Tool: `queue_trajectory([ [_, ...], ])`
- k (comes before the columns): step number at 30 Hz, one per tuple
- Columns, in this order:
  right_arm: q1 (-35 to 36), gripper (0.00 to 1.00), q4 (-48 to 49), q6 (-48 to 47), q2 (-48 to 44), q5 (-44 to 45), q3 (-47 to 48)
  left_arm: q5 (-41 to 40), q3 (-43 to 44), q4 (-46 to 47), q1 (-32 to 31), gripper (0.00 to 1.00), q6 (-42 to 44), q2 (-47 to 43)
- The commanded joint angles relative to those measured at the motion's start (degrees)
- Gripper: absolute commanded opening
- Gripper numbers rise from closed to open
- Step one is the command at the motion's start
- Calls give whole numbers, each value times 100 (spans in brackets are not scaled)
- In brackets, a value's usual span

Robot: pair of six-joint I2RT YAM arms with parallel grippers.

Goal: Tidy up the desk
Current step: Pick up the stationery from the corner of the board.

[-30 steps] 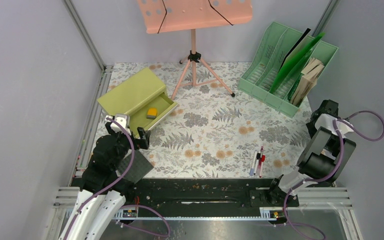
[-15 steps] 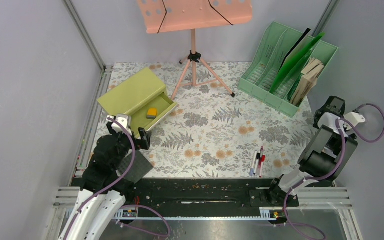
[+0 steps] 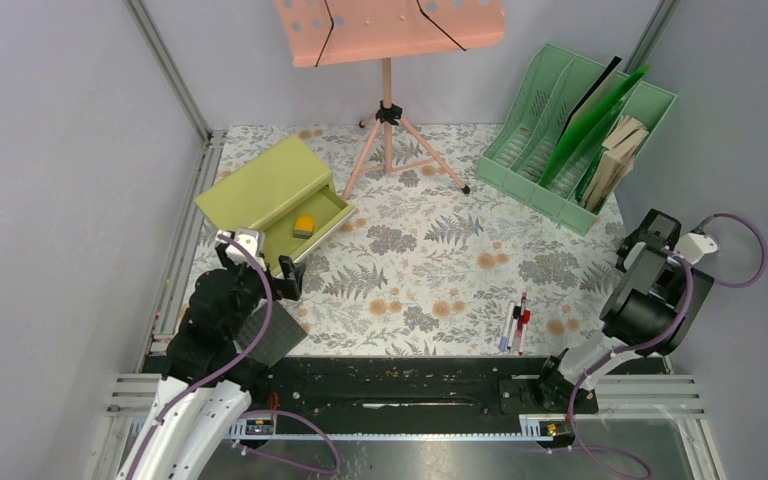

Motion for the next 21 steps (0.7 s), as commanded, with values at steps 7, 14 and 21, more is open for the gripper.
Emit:
queue_trajectory([
  [7,-126,84,501,115,579,-375,92,174,-29,328,-20,99,92,109],
  [14,-346,79,354,280,775,-808,133,100,5,289,-18,99,115,79],
  [21,-525,68,307,391,853,-1105,101,-33,-39,324,-18,99,127,-92],
])
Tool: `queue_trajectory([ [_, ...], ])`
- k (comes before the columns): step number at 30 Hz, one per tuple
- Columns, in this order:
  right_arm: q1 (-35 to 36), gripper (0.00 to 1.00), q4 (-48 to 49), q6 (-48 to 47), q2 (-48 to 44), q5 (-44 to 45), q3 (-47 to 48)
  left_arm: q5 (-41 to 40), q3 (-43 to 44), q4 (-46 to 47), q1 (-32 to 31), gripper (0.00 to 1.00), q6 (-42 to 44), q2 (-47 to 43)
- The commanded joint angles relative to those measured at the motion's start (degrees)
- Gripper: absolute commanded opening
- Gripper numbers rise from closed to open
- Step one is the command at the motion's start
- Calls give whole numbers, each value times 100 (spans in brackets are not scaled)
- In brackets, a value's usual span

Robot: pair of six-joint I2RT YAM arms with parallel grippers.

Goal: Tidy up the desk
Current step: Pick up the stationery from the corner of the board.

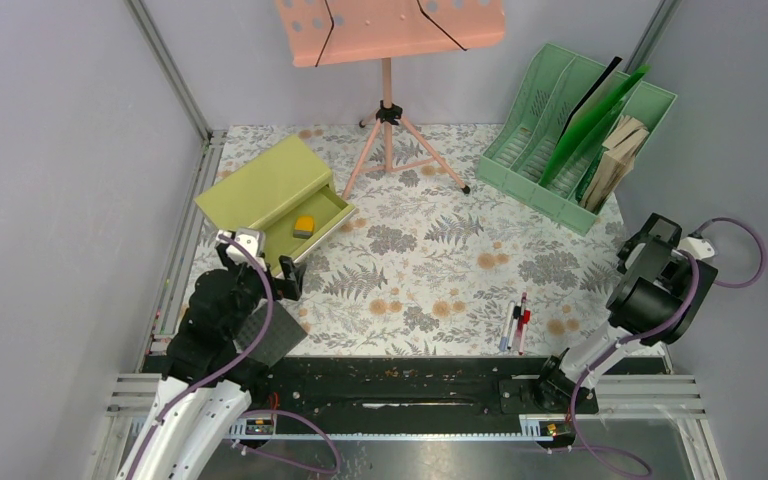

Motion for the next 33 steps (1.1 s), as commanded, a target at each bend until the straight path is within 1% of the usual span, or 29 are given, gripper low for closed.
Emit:
queue_trajectory([
  [1,-366,64,-336,184,318,-487,126,-77,-31,297,-15,99,86,-107],
  [2,-372,60,-394,201,361,-469,162,-67,-35,300,-22,99,82,-99],
  [4,-379,57,-589,251,448,-377,274,-65,-34,304,-22,99,81,-92],
  [11,-399,56,-1223,478,617,140,493,-48,-31,296,-18,99,92,-82],
  [15,-411,56,-1474,537,695,228,609,-60,-40,302,-18,99,110,-83],
  [16,-412,51,-1529,538,714,214,644,-69,-44,296,-15,99,112,-83],
  [17,-412,48,-1554,531,734,191,663,-79,-48,299,-17,99,109,-84],
  [21,-412,47,-1586,504,813,117,724,-91,-53,297,-22,99,112,-80],
  [22,-412,46,-1594,504,819,115,733,-85,-49,300,-21,99,113,-78],
  [24,-419,39,-1603,504,818,99,736,-83,-50,301,-22,99,109,-61],
  [27,-420,37,-1603,479,818,82,745,-78,-48,297,-17,99,108,-57],
  [29,-416,24,-1616,461,800,55,745,-83,-48,299,-17,99,108,-61],
  [31,-419,14,-1603,450,765,26,730,-71,-48,301,-20,99,109,-63],
  [33,-413,0,-1595,348,725,-90,740,-59,-49,305,-16,99,116,-59],
])
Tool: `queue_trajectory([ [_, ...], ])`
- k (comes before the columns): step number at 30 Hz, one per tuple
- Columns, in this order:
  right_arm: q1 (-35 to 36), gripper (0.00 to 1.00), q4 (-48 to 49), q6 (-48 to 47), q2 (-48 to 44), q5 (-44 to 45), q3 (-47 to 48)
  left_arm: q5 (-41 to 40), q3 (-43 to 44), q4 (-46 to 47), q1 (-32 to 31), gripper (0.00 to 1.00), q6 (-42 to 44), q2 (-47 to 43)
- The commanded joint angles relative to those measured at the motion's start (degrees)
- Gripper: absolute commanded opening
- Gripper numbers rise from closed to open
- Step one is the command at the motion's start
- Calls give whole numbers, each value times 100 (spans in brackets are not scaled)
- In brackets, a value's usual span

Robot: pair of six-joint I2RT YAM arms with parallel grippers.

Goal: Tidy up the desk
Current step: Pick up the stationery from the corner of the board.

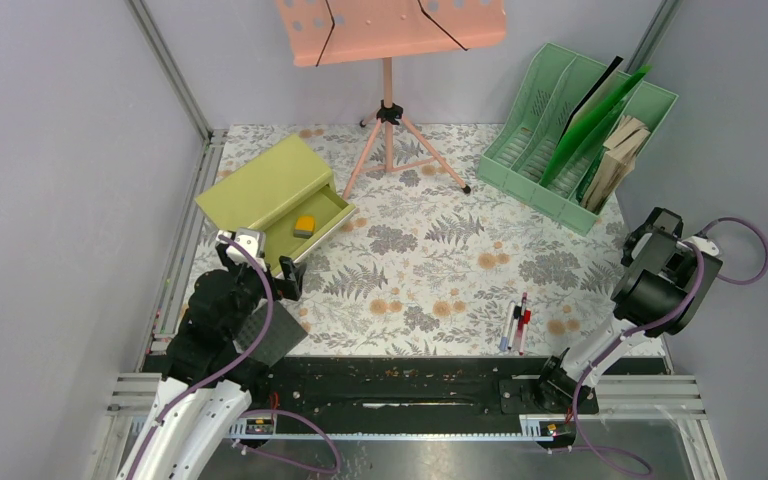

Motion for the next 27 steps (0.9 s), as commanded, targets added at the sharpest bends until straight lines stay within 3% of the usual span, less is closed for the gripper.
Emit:
queue_trajectory([
  [1,-404,0,-578,-95,264,-762,66,-47,-46,310,-18,99,68,2],
  [12,-390,0,-656,243,-500,-694,-324,65,-59,337,-20,99,62,-17],
  [18,-165,0,-1202,427,-1047,206,-253,127,-80,371,-22,99,64,-103],
  [27,-115,0,-1420,378,-1449,237,-109,147,-94,387,-27,99,63,-170],
])
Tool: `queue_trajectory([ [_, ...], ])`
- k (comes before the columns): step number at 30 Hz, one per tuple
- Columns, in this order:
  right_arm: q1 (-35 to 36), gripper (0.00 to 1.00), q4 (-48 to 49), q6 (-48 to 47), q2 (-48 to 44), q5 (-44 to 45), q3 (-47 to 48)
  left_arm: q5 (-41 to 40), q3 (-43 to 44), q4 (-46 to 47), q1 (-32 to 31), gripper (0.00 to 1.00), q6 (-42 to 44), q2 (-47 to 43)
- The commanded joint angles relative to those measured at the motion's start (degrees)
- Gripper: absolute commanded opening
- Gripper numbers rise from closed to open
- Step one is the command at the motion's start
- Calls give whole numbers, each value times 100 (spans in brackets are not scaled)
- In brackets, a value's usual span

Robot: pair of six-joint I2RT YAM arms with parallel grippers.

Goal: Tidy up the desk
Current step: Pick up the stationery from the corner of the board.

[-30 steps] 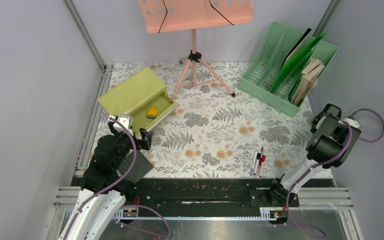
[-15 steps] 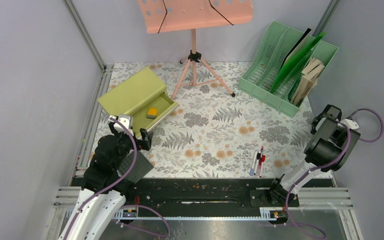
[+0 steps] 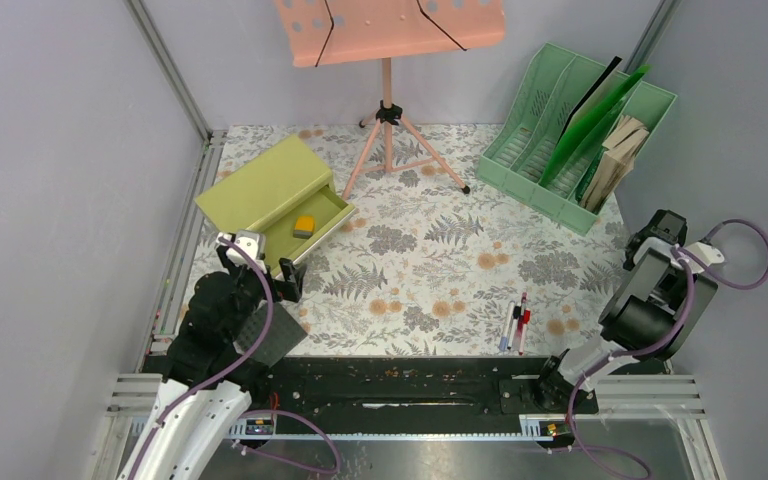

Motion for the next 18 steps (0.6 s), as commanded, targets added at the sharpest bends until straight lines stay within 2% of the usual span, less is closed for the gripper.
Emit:
queue_trajectory([
  [1,-94,0,-97,137,-453,356,110,94,-3,350,-26,99,66,-89],
  [7,47,0,-332,23,-820,619,349,99,-21,377,-24,99,67,-99],
  [12,175,0,-516,632,-1277,298,16,99,-20,364,-57,99,78,-154],
  [18,532,0,-507,619,-1841,314,-111,99,-18,361,-88,99,79,-168],
])
